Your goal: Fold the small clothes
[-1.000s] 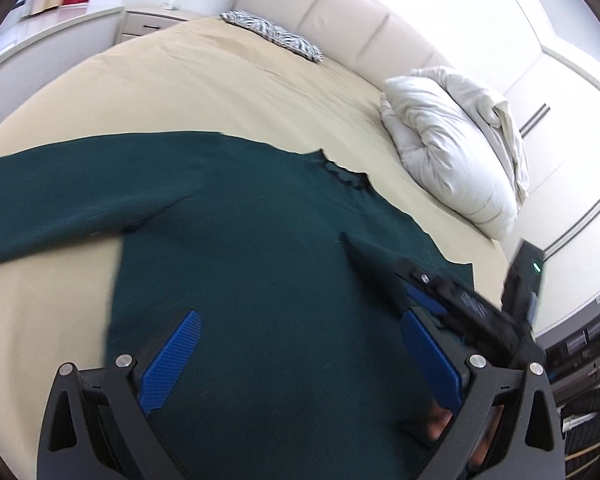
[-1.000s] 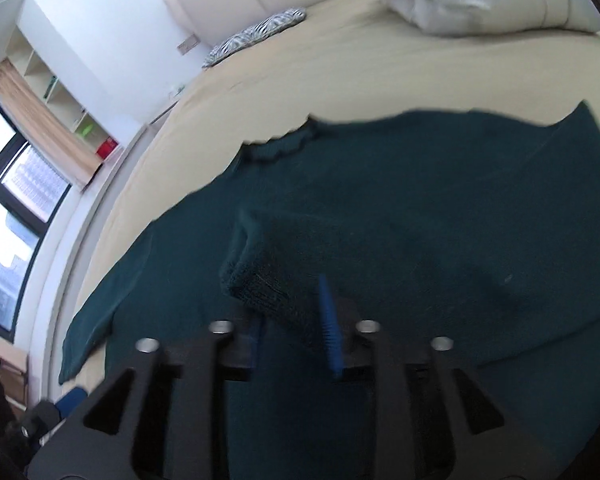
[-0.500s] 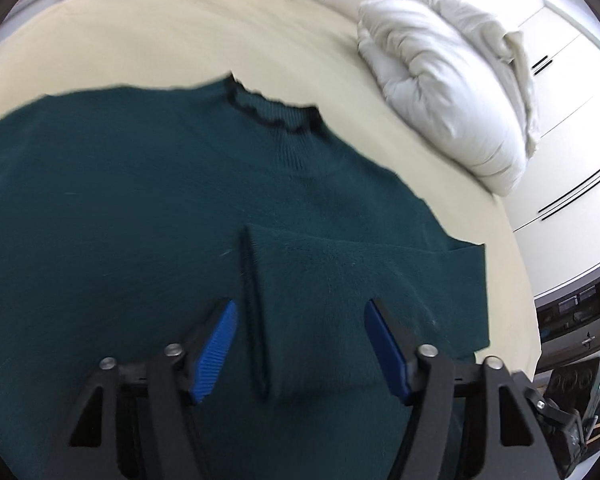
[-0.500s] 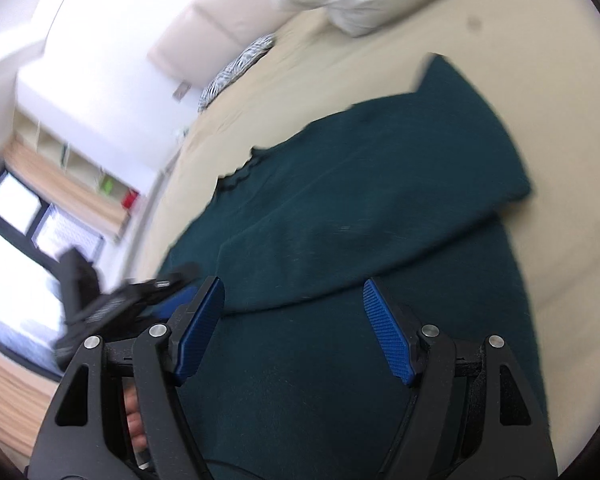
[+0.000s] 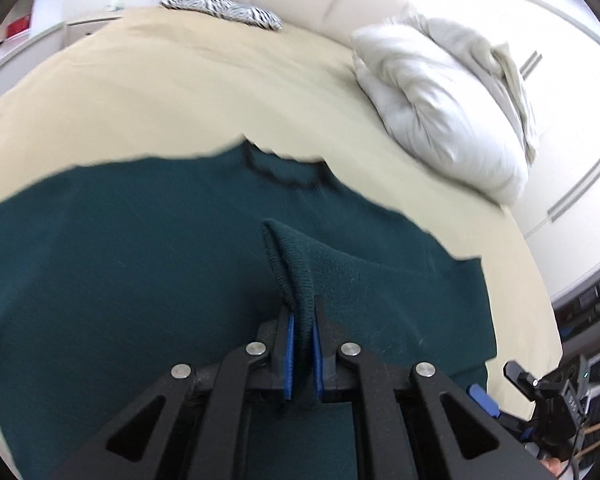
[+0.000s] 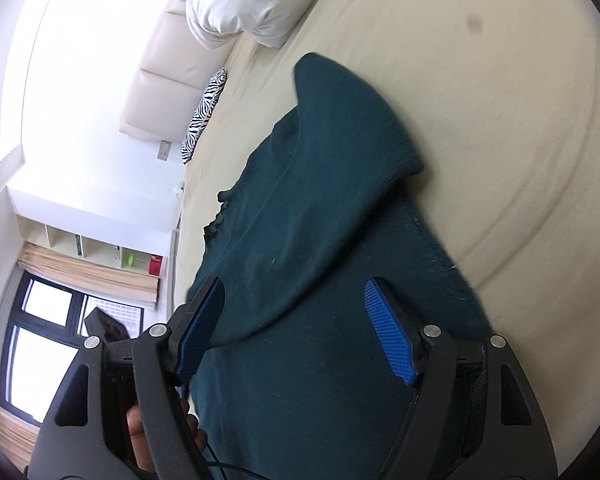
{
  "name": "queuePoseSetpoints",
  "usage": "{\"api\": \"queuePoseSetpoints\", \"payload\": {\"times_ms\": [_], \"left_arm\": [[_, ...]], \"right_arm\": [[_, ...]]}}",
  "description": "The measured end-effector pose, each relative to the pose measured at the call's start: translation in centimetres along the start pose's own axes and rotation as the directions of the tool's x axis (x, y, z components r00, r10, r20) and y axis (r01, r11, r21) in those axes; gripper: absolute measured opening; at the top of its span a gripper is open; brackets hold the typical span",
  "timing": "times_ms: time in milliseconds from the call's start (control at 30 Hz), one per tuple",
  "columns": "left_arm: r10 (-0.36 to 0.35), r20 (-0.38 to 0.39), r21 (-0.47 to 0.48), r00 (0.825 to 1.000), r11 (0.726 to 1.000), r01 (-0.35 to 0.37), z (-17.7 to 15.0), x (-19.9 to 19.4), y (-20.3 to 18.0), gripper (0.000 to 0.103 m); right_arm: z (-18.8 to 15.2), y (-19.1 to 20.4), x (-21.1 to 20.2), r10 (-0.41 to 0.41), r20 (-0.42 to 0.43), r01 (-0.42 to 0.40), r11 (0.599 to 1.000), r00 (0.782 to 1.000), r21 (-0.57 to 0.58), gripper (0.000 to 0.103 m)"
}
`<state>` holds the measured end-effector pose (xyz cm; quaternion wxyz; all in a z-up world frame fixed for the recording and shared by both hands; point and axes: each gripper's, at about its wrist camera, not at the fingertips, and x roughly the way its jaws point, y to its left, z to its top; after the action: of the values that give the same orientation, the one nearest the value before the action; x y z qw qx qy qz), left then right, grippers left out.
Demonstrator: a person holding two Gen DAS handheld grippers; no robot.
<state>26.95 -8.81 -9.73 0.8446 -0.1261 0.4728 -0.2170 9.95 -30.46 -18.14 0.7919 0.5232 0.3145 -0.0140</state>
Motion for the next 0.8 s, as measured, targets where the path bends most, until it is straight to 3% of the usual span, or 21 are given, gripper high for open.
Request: {"api": "queuePoseSetpoints", "payload": {"times_ms": [233, 500, 667, 800], "left_arm": [[0.033, 0.022, -0.093, 0.999, 0.995, -0.031, 0.6, -0.4, 4.8, 0.008], [0.05, 0.043, -0.111, 0.998, 0.993, -0.045, 0.0, 0.3, 5.7, 0.008], [0.056, 0.039, -0.119, 0.998, 0.992, -0.051, -0.8, 0.9, 6.4, 0.008], [0.043, 0.041, -0.109, 0.998, 0.993, -0.038, -1.1, 1.1, 6.7, 0.009]], "right_arm": [[1.8, 1.0, 3.8, 0.007, 0.009, -0.007, 0.996, 1.0, 0.088, 0.072], [5.3, 1.9, 5.6, -0.034, 0.076, 0.026, 0.995, 0.997, 0.099, 0.071], [5.8, -0.3, 5.3, -0.024, 0.115, 0.004, 0.985, 0.993, 0.171, 0.051], [5.2, 0.8, 4.7, -0.057, 0.089, 0.049, 0.995, 0.994, 0.093, 0.05]]}}
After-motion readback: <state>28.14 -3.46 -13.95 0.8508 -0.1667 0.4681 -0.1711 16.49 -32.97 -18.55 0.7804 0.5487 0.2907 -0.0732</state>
